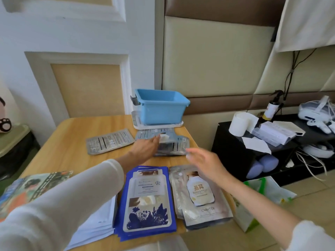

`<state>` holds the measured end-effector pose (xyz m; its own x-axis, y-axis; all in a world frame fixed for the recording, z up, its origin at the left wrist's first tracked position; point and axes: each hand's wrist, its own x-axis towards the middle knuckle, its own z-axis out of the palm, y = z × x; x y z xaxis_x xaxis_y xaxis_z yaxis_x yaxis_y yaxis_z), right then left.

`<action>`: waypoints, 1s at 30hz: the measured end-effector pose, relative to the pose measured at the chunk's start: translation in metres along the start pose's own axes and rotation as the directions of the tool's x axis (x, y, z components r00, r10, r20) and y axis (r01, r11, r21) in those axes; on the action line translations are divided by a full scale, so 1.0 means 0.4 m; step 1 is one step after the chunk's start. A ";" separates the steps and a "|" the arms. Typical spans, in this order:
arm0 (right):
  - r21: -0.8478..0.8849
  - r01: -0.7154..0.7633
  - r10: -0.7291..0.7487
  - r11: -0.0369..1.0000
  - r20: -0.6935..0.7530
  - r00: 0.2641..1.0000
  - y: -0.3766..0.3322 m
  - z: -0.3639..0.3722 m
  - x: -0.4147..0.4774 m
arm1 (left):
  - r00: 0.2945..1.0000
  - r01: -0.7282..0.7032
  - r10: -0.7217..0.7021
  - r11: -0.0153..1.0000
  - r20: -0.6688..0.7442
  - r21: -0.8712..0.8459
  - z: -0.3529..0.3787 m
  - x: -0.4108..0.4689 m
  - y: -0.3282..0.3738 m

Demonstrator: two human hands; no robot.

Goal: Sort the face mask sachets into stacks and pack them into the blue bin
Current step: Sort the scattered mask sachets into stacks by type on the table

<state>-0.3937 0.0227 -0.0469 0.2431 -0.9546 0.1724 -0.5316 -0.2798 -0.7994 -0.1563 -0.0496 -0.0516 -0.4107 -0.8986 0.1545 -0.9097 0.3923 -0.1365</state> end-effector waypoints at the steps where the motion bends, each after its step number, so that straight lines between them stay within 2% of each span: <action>1: 0.179 -0.084 0.090 0.980 -0.025 0.996 -0.022 -0.020 0.014 | 0.997 0.040 -0.042 0.999 -0.067 -0.029 -0.035 -0.007 0.000; 2: 0.369 -0.177 0.182 0.912 0.022 0.983 -0.039 -0.042 0.032 | 0.986 0.058 -0.065 0.997 -0.154 -0.054 -0.064 -0.012 0.005; 4: 0.687 -0.349 0.276 0.637 0.220 0.936 -0.058 -0.090 0.067 | 0.947 -0.053 0.035 0.997 -0.318 -0.048 -0.132 -0.048 0.054; 5: 0.753 -0.385 0.268 0.534 0.281 0.922 -0.062 -0.113 0.080 | 0.919 -0.139 0.113 0.989 -0.379 -0.041 -0.162 -0.078 0.094; 6: 0.760 -0.391 0.244 0.519 0.307 0.920 -0.062 -0.130 0.089 | 0.893 -0.204 0.185 0.979 -0.411 -0.002 -0.183 -0.110 0.139; 7: 0.731 -0.385 0.227 0.563 0.311 0.923 -0.059 -0.140 0.090 | 0.869 -0.247 0.242 0.968 -0.432 0.046 -0.197 -0.148 0.188; 9: 0.599 -0.363 0.242 0.714 0.275 0.930 -0.042 -0.142 0.088 | 0.821 -0.282 0.348 0.937 -0.453 0.208 -0.166 -0.203 0.263; 11: 0.445 -0.365 0.296 0.818 0.217 0.930 -0.007 -0.131 0.075 | 0.833 -0.269 0.404 0.893 -0.378 0.362 -0.117 -0.241 0.326; 13: 0.228 -0.397 0.358 0.889 0.193 0.913 0.022 -0.113 0.050 | 0.876 -0.279 0.399 0.877 -0.270 0.392 -0.070 -0.268 0.373; 15: 0.041 -0.412 0.400 0.910 0.174 0.900 0.049 -0.090 0.027 | 0.918 -0.329 0.383 0.881 -0.104 0.339 -0.044 -0.289 0.397; 16: -0.016 -0.407 0.404 0.913 0.161 0.900 0.060 -0.078 0.019 | 0.916 -0.356 0.396 0.875 -0.060 0.328 -0.052 -0.297 0.401; 18: -0.170 -0.380 0.400 0.909 0.103 0.911 0.063 -0.058 0.005 | 0.887 -0.431 0.460 0.851 -0.029 0.299 -0.071 -0.297 0.390; 19: -0.306 -0.353 0.384 0.884 0.042 0.923 0.055 -0.053 -0.002 | 0.889 -0.443 0.458 0.865 -0.010 0.235 -0.089 -0.287 0.379; 21: -0.530 -0.272 0.284 0.803 -0.061 0.957 0.033 -0.051 -0.008 | 0.927 -0.356 0.363 0.931 -0.097 0.087 -0.129 -0.246 0.331; 22: -0.576 -0.209 0.202 0.790 -0.078 0.976 0.024 -0.048 -0.009 | 0.950 -0.295 0.293 0.956 -0.109 0.003 -0.137 -0.212 0.292; 24: -0.572 -0.058 0.032 0.818 -0.055 0.998 0.008 -0.039 -0.012 | 0.998 -0.059 0.053 0.976 -0.036 -0.211 -0.137 -0.150 0.176; 25: -0.560 0.013 -0.038 0.829 -0.034 0.999 0.000 -0.031 -0.013 | 0.996 0.090 -0.092 0.963 0.005 -0.254 -0.119 -0.122 0.101; 27: -0.520 0.106 -0.123 0.847 0.001 0.992 -0.016 -0.012 -0.008 | 0.932 0.361 -0.343 0.903 0.117 -0.233 -0.065 -0.083 -0.059; 30: -0.466 0.168 -0.178 0.869 0.022 0.984 -0.037 0.015 0.011 | 0.790 0.586 -0.539 0.805 0.293 -0.099 0.020 -0.087 -0.232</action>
<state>-0.3800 0.0234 -0.0377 0.3519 -0.8868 0.2994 -0.7989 -0.4513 -0.3976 -0.0570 -0.0563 -0.0523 0.1839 -0.9787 -0.0911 -0.9785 -0.1911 0.0773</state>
